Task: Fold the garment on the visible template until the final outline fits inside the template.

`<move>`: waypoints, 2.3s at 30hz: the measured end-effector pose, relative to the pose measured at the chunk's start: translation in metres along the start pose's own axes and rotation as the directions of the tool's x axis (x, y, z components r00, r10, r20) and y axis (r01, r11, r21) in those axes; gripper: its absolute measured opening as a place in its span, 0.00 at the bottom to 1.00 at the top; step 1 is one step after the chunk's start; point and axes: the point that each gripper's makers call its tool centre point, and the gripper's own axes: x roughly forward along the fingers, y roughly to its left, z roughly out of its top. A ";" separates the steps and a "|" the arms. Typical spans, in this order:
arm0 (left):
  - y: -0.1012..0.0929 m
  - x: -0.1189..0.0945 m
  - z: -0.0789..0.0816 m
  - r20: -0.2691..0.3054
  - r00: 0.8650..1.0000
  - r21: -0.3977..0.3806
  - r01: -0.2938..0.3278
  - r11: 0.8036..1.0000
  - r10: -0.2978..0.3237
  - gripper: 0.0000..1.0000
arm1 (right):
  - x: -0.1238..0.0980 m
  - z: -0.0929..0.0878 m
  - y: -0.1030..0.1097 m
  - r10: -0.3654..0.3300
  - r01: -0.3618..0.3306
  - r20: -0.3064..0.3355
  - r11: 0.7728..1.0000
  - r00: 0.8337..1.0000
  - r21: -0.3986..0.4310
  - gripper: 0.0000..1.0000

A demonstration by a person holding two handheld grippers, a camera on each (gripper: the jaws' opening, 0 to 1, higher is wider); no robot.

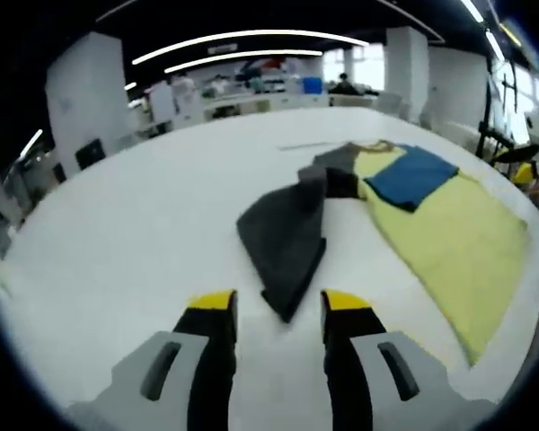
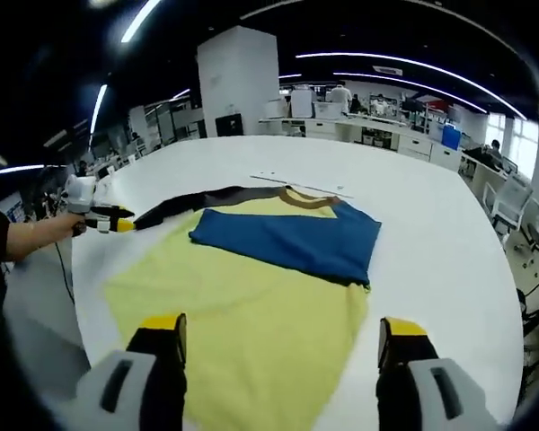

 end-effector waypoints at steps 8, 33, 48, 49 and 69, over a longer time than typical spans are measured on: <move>0.001 0.005 0.000 0.009 1.000 -0.028 -0.003 1.000 0.003 0.00 | -0.005 -0.006 0.002 -0.019 0.019 0.006 1.000 1.000 0.015 0.87; 0.026 -0.027 0.060 0.044 0.999 0.056 -0.024 0.998 0.022 0.00 | -0.019 -0.016 0.010 -0.027 0.024 -0.036 0.996 0.999 -0.081 0.92; 0.058 -0.029 0.088 0.019 0.996 0.055 -0.093 0.994 0.092 0.00 | -0.031 -0.015 0.010 -0.038 0.035 -0.034 0.996 0.999 -0.077 0.94; 0.060 -0.029 0.090 0.023 0.995 0.052 -0.096 0.994 0.095 0.00 | -0.031 -0.015 0.010 -0.039 0.036 -0.034 0.997 0.999 -0.075 0.94; 0.115 0.019 0.076 -0.040 0.974 0.026 -0.224 0.974 0.224 0.00 | -0.021 -0.018 0.004 -0.043 0.039 -0.058 0.997 0.997 -0.059 0.93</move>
